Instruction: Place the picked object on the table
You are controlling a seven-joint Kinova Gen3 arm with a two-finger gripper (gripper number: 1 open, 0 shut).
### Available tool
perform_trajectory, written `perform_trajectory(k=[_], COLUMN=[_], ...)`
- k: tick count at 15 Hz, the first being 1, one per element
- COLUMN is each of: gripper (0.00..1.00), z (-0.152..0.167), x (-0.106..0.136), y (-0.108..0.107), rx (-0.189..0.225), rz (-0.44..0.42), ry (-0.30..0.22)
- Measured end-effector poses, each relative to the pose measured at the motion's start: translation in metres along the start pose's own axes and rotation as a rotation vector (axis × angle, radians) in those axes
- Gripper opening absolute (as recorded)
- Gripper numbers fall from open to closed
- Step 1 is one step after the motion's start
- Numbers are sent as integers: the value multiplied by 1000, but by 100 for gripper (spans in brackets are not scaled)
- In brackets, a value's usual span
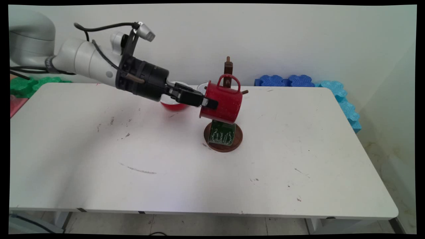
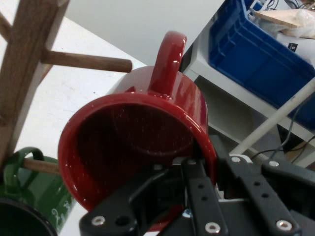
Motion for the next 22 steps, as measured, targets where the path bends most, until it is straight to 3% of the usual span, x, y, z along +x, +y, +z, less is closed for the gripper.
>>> perform_trajectory(k=[11,22], gripper=[0,0], z=[-39,-102], x=[-5,-13], y=[18,8], rx=[7,94], rz=[45,126], ry=[-77,-219])
